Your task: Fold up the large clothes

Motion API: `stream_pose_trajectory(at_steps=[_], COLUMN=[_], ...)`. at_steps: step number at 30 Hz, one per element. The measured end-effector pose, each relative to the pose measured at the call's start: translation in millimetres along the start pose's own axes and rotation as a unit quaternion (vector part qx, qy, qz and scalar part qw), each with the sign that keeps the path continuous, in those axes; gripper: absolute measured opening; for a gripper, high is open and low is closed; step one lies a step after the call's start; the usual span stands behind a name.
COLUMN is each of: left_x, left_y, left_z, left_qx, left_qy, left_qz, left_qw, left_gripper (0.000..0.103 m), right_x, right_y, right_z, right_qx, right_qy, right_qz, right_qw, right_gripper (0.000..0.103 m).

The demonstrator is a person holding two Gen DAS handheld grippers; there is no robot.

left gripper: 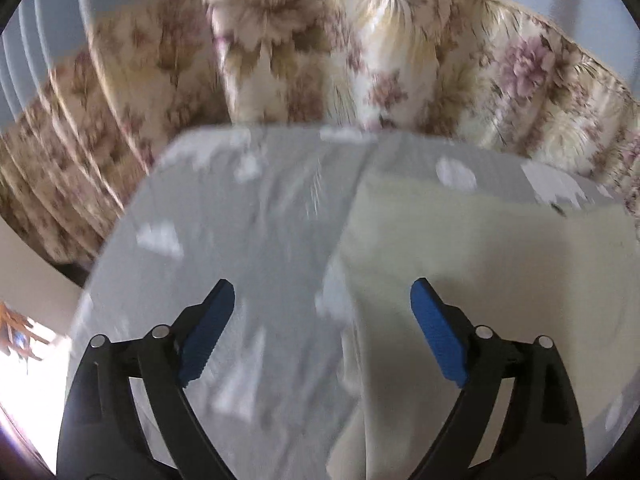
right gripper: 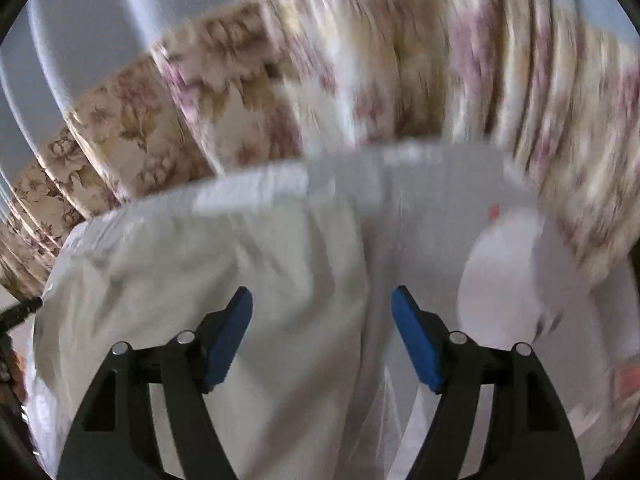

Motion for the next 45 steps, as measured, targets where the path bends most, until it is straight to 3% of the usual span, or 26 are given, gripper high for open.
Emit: stream_pose_trajectory(at_steps=[3,4,5,6,7,8,9,11,13,14,15,17,20,23,24,25,26,29,32,36,38,39,40,44,45], left_x=[21.6,25.1,26.0,27.8,29.5,30.7,31.4,34.4,38.9,41.8,43.9,44.9,41.1,38.5,38.8,38.3,36.7,29.3,20.6,14.7,13.8,14.7,17.2,22.1,23.0], left_y=[-9.1,-12.8,-16.3,-20.8,-24.7,-29.7,-33.3,-38.2,-37.4,-35.0,-33.0,-31.2,-33.2,-30.1,-27.1,-24.2,-21.1,-21.7,-34.8,-56.9,-61.7,-60.5,-57.0,-41.9,-38.4], left_z=[13.4,16.1,18.0,19.4,19.7,19.9,19.0,15.6,14.0,14.3,15.5,20.9,21.9,9.5,3.4,-3.7,-14.8,-42.7,-55.6,-33.4,-9.3,4.5,17.1,28.5,29.8], left_qx=[0.026,0.024,0.027,0.037,0.047,0.051,0.041,0.008,0.001,0.002,-0.001,-0.003,-0.022,-0.031,-0.03,-0.029,-0.028,-0.027,-0.024,-0.003,-0.022,-0.029,-0.029,-0.028,-0.04], left_qy=[0.017,0.014,0.012,0.012,0.013,0.013,0.011,-0.002,-0.006,-0.005,-0.004,-0.002,-0.006,-0.007,-0.007,-0.01,-0.019,-0.049,-0.074,-0.055,-0.035,-0.019,-0.003,-0.007,-0.008], left_qz=[0.01,0.016,0.022,0.029,0.035,0.043,0.05,0.057,0.051,0.047,0.047,0.047,0.052,0.054,0.052,0.051,0.049,0.047,0.055,0.066,0.071,0.069,0.065,0.057,0.057], left_qw=[0.9995,0.9995,0.9993,0.9988,0.9982,0.9977,0.9978,0.9983,0.9987,0.9989,0.9989,0.9989,0.9984,0.998,0.9982,0.9982,0.9982,0.9973,0.9955,0.9963,0.9966,0.997,0.9975,0.998,0.9975], left_gripper=[0.088,0.084,0.072,0.055,0.046,0.029,0.022,0.018,0.016,0.015,0.015,0.015,0.02,0.029,0.034,0.039,0.048,0.059,0.07,0.07,0.065,0.058,0.058,0.067,0.069], right_x=[8.1,7.6,6.1,3.0,-1.7,-5.8,-9.6,-23.9,-35.0,-40.2,-46.5,-56.1,-50.9,-42.9,-40.7,-39.1,-37.5,-27.7,-13.8,8.8,24.9,35.7,41.0,56.3,57.6], right_y=[-13.5,-13.2,-9.3,-6.3,3.3,11.9,20.3,46.7,71.9,78.9,80.8,73.7,52.9,38.2,37.3,36.2,35.0,42.4,62.2,73.1,80.8,85.1,85.5,73.0,64.0], right_z=[34.2,43.3,47.8,47.6,45.0,39.5,32.8,3.8,-33.0,-39.7,-38.1,-6.6,48.1,48.9,42.1,28.6,12.7,-27.8,-45.1,-31.0,-10.3,4.3,13.1,30.6,37.0], right_qx=[-0.018,-0.048,-0.068,-0.054,-0.054,-0.04,-0.02,0.036,0.084,0.106,0.127,0.166,0.168,0.141,0.133,0.116,0.103,0.045,-0.011,-0.03,-0.039,-0.032,-0.019,0.026,0.085], right_qy=[0.041,0.051,0.056,0.048,0.042,0.03,0.017,-0.044,-0.115,-0.123,-0.125,-0.085,0.005,0.023,0.022,0.014,0.0,-0.037,-0.045,-0.04,-0.01,0.012,0.02,0.026,0.023], right_qz=[0.032,0.045,0.046,0.041,0.022,0.009,-0.008,-0.062,-0.11,-0.126,-0.133,-0.145,-0.128,-0.087,-0.083,-0.078,-0.071,-0.059,-0.059,-0.045,-0.054,-0.062,-0.069,-0.075,-0.084], right_qw=[0.998,0.997,0.995,0.997,0.997,0.999,1.0,0.996,0.984,0.979,0.975,0.972,0.977,0.986,0.987,0.99,0.992,0.997,0.997,0.998,0.998,0.997,0.997,0.996,0.992], right_gripper=[0.07,0.041,0.018,0.001,0.001,0.001,0.001,0.001,0.001,0.001,0.001,0.001,0.003,0.023,0.029,0.041,0.045,0.045,0.045,0.045,0.041,0.038,0.034,0.034,0.034])
Point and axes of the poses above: each gripper's, at about its wrist camera, not at the fingertips, and z roughly the way its jaws point, y to its left, x to its underside, the point moved 6 cm from there along z, roughly the way its jaws point, and after that the axes turned 14 degrees about y, right-handed, at the moved point
